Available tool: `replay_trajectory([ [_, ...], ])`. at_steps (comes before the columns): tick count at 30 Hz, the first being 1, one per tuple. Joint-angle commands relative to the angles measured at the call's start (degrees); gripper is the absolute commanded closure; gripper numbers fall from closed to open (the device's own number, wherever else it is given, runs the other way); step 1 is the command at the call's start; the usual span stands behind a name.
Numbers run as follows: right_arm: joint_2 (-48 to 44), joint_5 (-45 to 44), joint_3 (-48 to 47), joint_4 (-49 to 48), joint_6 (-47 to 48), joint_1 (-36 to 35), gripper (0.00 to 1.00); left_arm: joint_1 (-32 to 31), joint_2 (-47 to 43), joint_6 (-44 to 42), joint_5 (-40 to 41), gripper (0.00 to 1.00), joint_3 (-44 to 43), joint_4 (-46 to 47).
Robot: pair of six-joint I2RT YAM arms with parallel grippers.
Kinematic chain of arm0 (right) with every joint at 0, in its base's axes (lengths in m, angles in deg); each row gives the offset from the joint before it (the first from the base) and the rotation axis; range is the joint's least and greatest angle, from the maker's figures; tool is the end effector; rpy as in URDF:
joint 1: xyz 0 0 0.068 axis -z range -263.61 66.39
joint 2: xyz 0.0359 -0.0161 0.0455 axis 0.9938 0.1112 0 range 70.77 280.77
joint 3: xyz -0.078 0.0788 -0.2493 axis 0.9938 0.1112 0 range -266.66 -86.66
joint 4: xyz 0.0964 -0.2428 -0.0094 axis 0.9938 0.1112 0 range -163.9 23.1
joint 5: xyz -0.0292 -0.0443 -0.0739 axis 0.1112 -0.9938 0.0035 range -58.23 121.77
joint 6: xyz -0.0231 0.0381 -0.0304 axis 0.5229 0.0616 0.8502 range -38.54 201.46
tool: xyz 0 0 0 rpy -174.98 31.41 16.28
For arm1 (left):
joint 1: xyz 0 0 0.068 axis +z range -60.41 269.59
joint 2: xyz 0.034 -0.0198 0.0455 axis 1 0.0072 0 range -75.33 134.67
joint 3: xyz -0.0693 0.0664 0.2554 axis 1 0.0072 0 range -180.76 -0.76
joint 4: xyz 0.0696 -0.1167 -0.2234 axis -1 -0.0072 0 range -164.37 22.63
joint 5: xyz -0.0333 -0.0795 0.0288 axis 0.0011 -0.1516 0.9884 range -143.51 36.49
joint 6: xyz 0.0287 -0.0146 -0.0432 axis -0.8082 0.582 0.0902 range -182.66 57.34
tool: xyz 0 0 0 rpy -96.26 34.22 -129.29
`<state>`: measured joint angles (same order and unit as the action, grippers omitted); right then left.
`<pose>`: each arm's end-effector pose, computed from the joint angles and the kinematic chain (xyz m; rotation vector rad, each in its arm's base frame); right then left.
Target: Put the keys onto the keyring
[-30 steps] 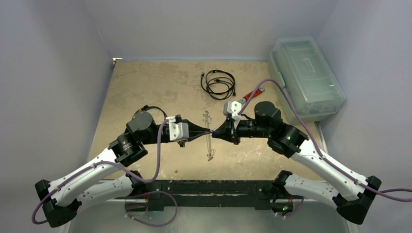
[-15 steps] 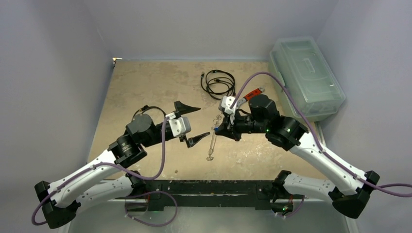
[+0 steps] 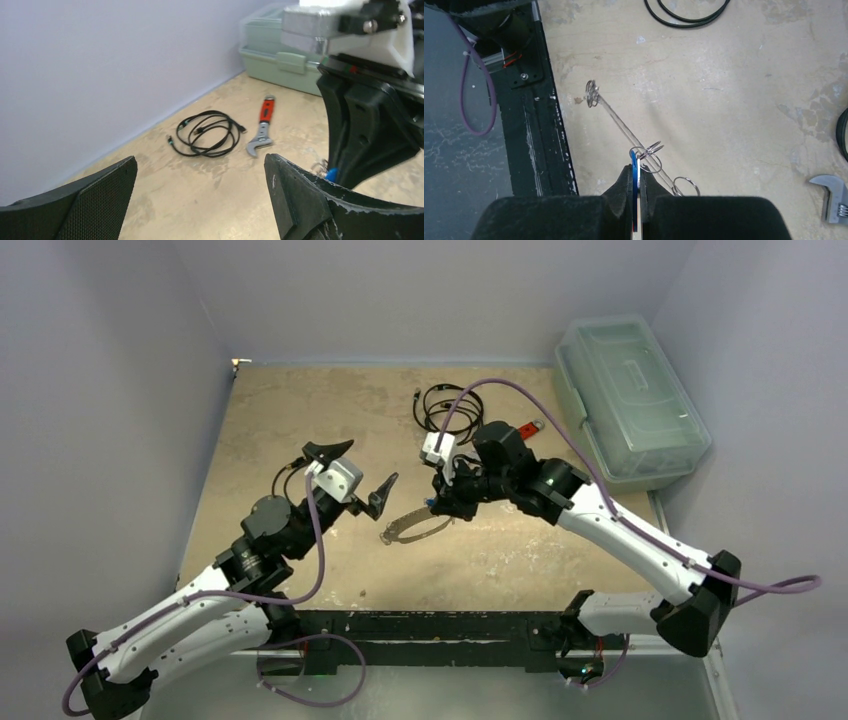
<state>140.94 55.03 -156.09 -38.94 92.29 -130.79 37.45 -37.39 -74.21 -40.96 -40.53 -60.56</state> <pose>0.1683 0.2023 0.3564 -1.2913 1.8425 0.7954 0.1056 -0.1234 0.3600 0.5975 1.3074 -0.4282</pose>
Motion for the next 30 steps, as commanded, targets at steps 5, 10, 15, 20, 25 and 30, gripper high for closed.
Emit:
replay_trajectory([
  [5, 9.3, 0.68, -6.13, -8.71, -1.85, 0.16, 1.0, -0.02, -0.36, 3.72, 8.73, 0.01, -1.51, -0.15],
  [10, 18.2, 0.43, -12.02, -10.09, -3.25, 0.16, 1.0, -0.09, 0.26, 3.2, 11.59, 0.01, -2.04, -0.65],
  [15, 27.39, -1.58, -19.54, -11.24, -5.33, 0.24, 1.0, -0.04, -0.05, 2.39, 13.74, 0.01, -1.87, -0.5],
  [20, 38.65, -3.3, -32.45, -8.43, -3.22, 0.91, 1.0, -0.12, -0.16, 1.88, 15.3, 0.01, -2.24, -1.13],
  [25, 48.39, -7.38, -47.87, -4.34, -2.21, 3.17, 1.0, -0.07, -1.31, 1.62, 16.53, 0.01, -1.64, -0.65],
  [30, 53.28, -10.34, -54.89, 1.42, 0.64, 3.34, 1.0, -0.15, -1.46, 1.54, 16.84, 0.01, -1.83, -0.99],
])
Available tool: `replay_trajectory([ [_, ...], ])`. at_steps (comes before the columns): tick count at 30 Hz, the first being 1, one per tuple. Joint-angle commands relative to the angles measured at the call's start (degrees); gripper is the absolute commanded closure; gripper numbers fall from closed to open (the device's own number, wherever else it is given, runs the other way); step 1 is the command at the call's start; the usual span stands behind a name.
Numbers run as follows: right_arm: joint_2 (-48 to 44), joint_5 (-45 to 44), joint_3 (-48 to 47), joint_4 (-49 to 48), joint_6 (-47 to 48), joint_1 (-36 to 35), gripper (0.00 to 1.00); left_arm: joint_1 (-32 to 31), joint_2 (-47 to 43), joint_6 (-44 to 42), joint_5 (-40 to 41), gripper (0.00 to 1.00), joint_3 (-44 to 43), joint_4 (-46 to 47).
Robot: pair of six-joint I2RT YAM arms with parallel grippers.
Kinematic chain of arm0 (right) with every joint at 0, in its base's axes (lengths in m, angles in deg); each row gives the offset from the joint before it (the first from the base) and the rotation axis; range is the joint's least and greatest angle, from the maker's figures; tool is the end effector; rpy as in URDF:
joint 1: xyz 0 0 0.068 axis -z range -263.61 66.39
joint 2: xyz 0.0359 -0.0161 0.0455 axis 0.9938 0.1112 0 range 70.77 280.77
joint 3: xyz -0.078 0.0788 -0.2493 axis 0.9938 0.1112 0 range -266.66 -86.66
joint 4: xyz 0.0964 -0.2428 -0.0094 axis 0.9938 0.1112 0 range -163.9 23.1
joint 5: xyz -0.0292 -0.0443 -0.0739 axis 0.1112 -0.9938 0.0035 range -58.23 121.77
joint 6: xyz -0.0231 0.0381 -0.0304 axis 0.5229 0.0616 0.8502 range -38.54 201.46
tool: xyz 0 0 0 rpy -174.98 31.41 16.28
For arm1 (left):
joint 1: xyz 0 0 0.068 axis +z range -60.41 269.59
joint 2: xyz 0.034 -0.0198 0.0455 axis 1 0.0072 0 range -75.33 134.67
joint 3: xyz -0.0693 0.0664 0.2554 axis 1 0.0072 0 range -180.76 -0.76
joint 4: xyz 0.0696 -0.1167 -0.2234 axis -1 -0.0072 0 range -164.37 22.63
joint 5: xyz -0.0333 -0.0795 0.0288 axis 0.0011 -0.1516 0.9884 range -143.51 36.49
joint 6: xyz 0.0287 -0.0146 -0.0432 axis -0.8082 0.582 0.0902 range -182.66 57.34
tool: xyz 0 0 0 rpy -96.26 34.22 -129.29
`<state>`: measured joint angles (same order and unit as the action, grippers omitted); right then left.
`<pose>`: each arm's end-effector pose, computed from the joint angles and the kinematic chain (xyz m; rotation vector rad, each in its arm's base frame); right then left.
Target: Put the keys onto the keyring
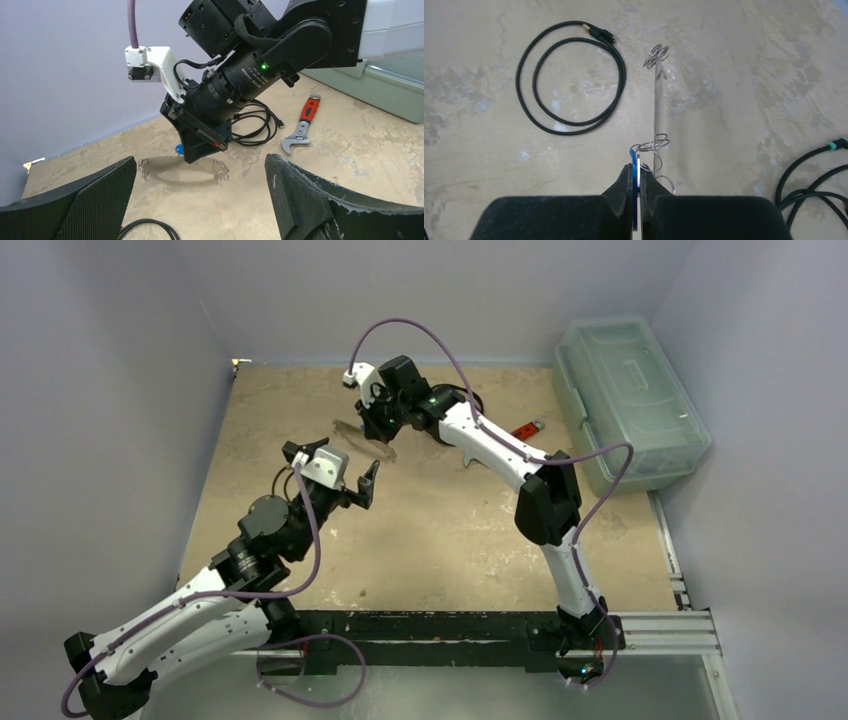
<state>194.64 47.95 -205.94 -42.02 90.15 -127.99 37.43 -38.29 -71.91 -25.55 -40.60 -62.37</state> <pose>0.3527 0.3590 0.3085 -1.1499 1.9420 0.6524 0.1085 -0.1126 0.3588 0.3715 1.4078 -0.2625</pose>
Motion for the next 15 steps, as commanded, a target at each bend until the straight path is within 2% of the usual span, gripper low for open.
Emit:
replay_trajectory([
  [1, -0.95, -2.84, -2.89, 4.27, 3.13, 0.43, 1.0, -0.04, -0.56, -0.82, 1.52, 0.01, -1.74, 0.73],
  [9, -4.04, 7.2, 23.39, -1.43, -2.05, -0.45, 1.0, -0.09, -0.03, -0.93, 1.17, 0.01, -1.74, 0.8],
  [15, -8.01, 12.43, 34.93, -7.31, -7.46, -0.44, 1.0, -0.04, 0.71, -0.94, 0.95, 0.01, -1.81, 0.72],
])
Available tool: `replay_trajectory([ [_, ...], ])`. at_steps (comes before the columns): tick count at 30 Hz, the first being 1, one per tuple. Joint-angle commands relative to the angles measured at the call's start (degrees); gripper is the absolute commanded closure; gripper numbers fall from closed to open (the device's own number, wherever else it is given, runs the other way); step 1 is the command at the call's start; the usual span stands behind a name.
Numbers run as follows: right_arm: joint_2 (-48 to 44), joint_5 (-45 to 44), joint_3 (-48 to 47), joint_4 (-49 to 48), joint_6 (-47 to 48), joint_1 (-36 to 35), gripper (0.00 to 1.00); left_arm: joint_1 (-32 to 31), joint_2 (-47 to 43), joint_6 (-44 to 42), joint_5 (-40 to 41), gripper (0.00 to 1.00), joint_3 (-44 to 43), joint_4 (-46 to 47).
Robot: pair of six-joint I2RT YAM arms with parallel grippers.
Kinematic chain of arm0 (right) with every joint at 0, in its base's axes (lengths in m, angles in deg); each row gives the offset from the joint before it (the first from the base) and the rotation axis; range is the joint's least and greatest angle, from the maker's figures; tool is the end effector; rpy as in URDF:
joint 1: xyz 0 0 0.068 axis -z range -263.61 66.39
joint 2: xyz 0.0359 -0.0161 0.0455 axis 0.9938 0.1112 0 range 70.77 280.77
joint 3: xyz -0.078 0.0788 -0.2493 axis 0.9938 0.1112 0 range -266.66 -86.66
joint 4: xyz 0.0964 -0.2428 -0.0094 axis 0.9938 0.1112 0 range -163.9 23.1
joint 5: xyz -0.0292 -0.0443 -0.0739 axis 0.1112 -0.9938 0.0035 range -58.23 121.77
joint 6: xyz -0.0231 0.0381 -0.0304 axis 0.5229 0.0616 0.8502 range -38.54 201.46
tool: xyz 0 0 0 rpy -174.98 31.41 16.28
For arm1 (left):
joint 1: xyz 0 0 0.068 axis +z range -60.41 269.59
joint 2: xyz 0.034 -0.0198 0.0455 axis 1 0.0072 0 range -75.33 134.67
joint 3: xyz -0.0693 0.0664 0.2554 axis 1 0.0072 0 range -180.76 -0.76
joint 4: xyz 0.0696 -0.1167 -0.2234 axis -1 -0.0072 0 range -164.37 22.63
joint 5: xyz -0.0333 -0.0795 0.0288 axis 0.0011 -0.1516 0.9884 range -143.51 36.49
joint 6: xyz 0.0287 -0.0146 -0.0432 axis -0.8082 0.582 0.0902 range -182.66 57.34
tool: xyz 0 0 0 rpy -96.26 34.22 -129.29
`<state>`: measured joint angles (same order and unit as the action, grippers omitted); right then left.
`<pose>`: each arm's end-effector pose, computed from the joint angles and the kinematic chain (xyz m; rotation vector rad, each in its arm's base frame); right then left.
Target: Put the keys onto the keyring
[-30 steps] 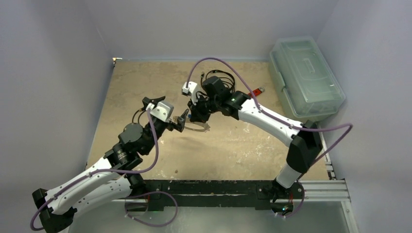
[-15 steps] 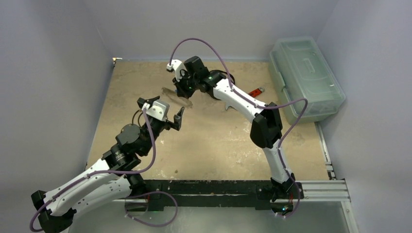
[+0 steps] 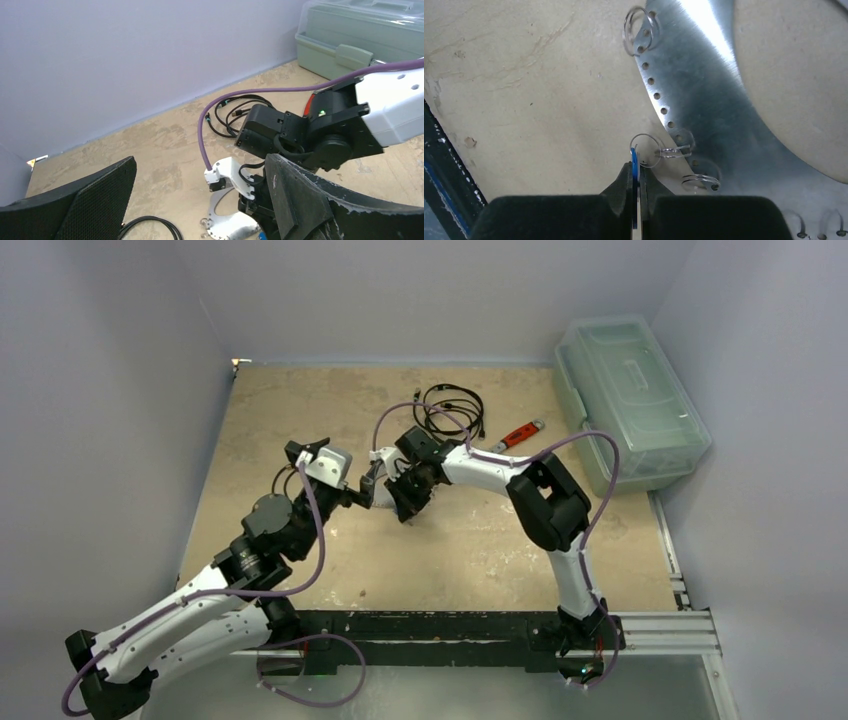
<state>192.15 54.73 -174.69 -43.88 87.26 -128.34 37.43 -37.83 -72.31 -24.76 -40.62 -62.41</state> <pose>0.3049 0.3215 0.1588 -1.2895 2.4240 0.7413 0.1099 -0.1137 0.3577 0.3706 1.4158 -0.2432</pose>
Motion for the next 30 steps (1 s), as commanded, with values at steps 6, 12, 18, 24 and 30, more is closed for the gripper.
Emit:
replay_trajectory([
  [6, -4.41, 9.84, 7.41, -5.54, -8.35, 0.03, 1.0, -0.01, 0.71, -0.85, 0.36, 0.01, -1.59, 0.73],
  [12, -5.18, 10.04, 10.3, -5.56, -10.07, -0.01, 1.0, 0.04, 1.04, -1.07, 0.45, 0.01, -1.45, 0.77],
  [18, -7.49, 9.67, 13.27, -4.73, -12.32, -0.01, 0.8, -0.05, 1.04, -1.21, 0.4, 0.01, -1.52, 0.81],
  [24, -10.27, 10.64, 17.8, -2.1, -12.42, -0.01, 0.63, -0.04, 0.84, -1.47, 0.71, 0.01, -1.32, 0.96],
  [30, -19.73, 12.51, 19.83, -1.5, -10.9, 0.0, 0.62, -0.03, 0.75, -1.53, 0.69, 0.01, -1.26, 1.03],
])
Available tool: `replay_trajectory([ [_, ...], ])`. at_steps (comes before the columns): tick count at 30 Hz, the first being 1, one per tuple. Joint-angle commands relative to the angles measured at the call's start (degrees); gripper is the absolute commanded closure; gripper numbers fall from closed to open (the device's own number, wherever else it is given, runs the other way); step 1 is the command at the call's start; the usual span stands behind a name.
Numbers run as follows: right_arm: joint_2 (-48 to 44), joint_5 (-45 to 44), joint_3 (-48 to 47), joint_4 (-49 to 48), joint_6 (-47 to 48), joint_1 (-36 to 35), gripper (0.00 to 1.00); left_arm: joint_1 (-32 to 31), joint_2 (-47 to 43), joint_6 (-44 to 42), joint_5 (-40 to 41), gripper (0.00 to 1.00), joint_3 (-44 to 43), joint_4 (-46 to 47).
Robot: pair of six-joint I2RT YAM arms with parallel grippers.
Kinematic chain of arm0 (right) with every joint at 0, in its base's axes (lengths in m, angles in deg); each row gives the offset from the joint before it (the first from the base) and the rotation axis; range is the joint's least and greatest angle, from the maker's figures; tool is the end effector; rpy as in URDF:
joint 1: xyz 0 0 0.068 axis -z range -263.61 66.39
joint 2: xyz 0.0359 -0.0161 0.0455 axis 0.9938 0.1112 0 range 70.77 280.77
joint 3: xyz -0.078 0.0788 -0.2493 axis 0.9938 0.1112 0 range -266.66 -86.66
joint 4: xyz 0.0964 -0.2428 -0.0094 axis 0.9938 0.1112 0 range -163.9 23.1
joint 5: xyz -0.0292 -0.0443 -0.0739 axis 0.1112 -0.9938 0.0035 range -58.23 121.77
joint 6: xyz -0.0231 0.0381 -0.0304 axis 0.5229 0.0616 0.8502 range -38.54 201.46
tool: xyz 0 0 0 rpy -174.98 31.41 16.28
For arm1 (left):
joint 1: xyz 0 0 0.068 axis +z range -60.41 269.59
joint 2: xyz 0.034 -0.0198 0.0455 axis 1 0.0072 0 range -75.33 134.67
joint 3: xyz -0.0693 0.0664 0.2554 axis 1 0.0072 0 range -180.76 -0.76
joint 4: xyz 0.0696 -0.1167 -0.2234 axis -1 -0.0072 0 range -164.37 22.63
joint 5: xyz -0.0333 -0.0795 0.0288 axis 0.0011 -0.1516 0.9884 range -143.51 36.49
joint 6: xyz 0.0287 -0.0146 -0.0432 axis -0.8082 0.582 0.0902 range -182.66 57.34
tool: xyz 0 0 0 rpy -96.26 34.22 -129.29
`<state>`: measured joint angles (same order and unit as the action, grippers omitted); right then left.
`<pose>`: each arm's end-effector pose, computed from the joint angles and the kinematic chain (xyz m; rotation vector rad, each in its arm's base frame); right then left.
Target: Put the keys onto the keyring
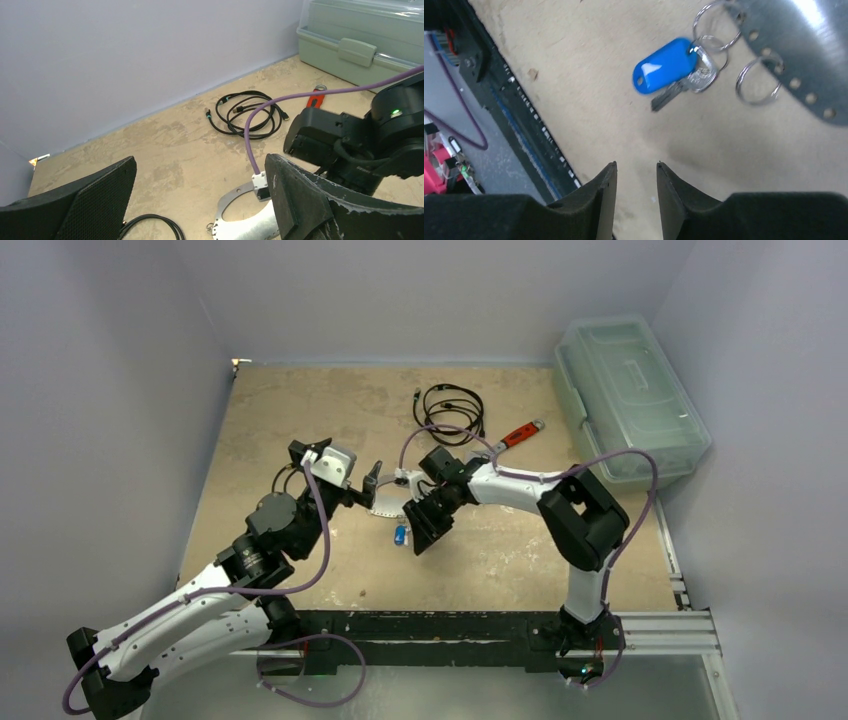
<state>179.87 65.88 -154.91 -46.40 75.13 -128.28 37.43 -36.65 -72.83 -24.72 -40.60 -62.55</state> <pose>0.2485 0.2736 0.1519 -1.1053 2.6656 1.0347 0.1130 -0.1177 0.3545 0.3906 1.4311 -0.2255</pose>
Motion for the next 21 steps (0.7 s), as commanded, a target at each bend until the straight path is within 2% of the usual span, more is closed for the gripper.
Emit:
replay_trajectory([
  [1, -8.67, 0.11, -0.26, 0.88, 1.57, -0.07, 0.62, -0.03, -0.52, -0.99, 0.65, 0.01, -1.26, 1.19],
  [3, -11.32, -3.19, -0.35, -1.08, 1.33, -0.06, 0.61, 0.02, -0.61, -0.99, 0.65, 0.01, -1.3, 1.19],
  [5, -13.91, -5.29, -0.07, -3.77, 0.91, -0.05, 0.54, -0.11, -0.62, -0.99, 0.64, 0.01, -1.21, 1.19],
  [7, -15.73, -6.16, -0.25, -5.72, 0.72, -0.06, 0.42, -0.05, -0.62, -1.0, 0.65, 0.01, -1.14, 1.22],
  [8, -16.36, -6.61, -0.57, -6.22, 0.7, -0.05, 0.29, -0.06, -0.62, -0.99, 0.65, 0.01, -1.13, 1.33],
  [12, -18.74, -9.81, -2.31, -6.91, 0.5, -0.07, 0.13, 0.03, -0.62, -0.99, 0.94, 0.01, -0.96, 1.64],
  [16, -23.51, -14.43, -2.3, -8.86, 0.42, -0.07, 0.02, -0.05, -0.62, -1.17, 1.8, 0.01, -0.56, 2.11],
  [21, -34.05, -24.13, -0.34, -14.15, -1.82, -0.1, 0.01, -0.04, 0.09, -0.8, 2.79, 0.0, -0.34, 2.57],
])
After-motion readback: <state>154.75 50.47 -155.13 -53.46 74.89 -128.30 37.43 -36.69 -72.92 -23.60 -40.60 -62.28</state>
